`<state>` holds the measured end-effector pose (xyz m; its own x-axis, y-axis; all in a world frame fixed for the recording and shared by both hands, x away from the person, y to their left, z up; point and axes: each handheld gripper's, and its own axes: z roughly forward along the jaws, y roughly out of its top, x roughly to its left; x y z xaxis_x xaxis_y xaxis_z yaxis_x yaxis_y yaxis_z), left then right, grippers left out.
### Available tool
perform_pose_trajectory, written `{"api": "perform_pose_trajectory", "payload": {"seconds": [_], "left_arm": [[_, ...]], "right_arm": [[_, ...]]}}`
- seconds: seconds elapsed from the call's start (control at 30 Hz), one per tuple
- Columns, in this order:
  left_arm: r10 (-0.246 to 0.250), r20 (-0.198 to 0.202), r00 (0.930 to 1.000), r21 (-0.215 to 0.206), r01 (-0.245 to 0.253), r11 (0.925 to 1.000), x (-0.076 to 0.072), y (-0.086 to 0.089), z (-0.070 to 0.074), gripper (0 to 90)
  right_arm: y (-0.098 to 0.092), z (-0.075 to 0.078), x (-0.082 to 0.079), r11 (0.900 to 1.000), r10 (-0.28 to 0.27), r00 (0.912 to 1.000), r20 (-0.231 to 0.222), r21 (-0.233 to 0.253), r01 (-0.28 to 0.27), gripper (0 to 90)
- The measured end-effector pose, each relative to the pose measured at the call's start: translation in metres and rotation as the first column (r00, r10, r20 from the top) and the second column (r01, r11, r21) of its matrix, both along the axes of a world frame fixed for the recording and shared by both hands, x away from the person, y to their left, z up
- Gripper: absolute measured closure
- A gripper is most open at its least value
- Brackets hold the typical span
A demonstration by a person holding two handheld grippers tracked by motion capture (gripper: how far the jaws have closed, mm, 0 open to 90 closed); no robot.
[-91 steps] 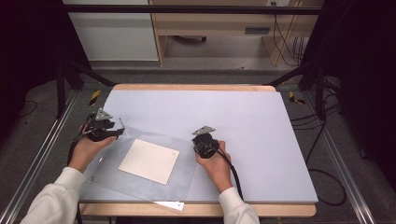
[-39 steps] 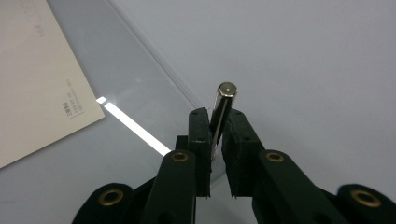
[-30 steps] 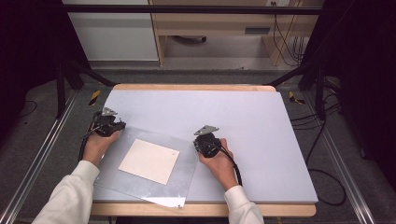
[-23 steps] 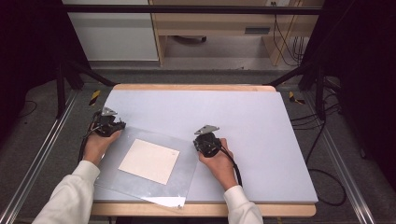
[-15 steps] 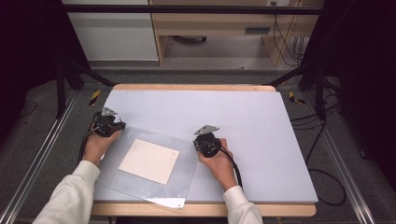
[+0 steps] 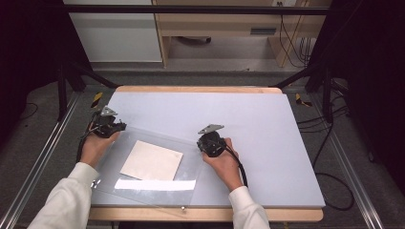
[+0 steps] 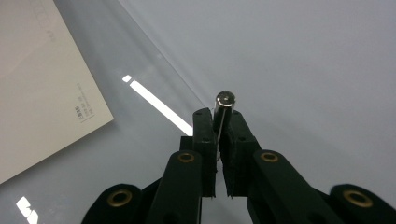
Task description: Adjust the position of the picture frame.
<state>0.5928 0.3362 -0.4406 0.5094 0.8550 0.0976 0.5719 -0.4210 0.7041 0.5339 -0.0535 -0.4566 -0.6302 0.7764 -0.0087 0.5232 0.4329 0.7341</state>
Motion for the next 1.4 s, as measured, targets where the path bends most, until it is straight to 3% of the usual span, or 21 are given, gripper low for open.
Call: {"api": "perform_pose_trajectory", "payload": {"seconds": [0.4,0.63,0.97,1.17,1.3,1.4], "left_arm": [[-0.02,0.014,0.9997,0.035,0.02,0.9992,-0.009,0.002,0.021,84.9],[-0.017,0.016,0.9997,0.016,0.017,0.9997,-0.011,0.003,0.028,84.9],[-0.034,0.016,0.9993,0.029,0.033,0.999,-0.016,-0.001,0.048,84.9],[-0.047,0.027,0.9985,0.022,0.047,0.9987,-0.021,-0.011,0.066,84.8],[-0.054,0.024,0.9983,0.016,0.053,0.9984,-0.022,-0.022,0.069,84.9],[-0.07,0.018,0.9974,0.014,0.07,0.9975,-0.021,-0.033,0.069,84.9]], "right_arm": [[-0.001,0.011,0.003,0.999,0.016,0.9994,-0.03,0.032,-0.015,84.1],[-0.002,0.017,0.003,0.999,0.027,0.9991,-0.032,0.036,-0.026,83.8],[-0.007,0.034,0.004,0.999,0.02,0.9993,-0.031,0.044,-0.019,83.5],[-0.018,0.057,0.005,0.999,0.013,0.9999,-0.009,0.03,-0.013,83.5],[-0.026,0.064,0.005,1.0,0.006,0.9999,-0.009,0.022,-0.006,83.5],[-0.042,0.071,0.007,1.0,-0.013,0.9998,-0.015,0.008,0.013,83.4]]}}
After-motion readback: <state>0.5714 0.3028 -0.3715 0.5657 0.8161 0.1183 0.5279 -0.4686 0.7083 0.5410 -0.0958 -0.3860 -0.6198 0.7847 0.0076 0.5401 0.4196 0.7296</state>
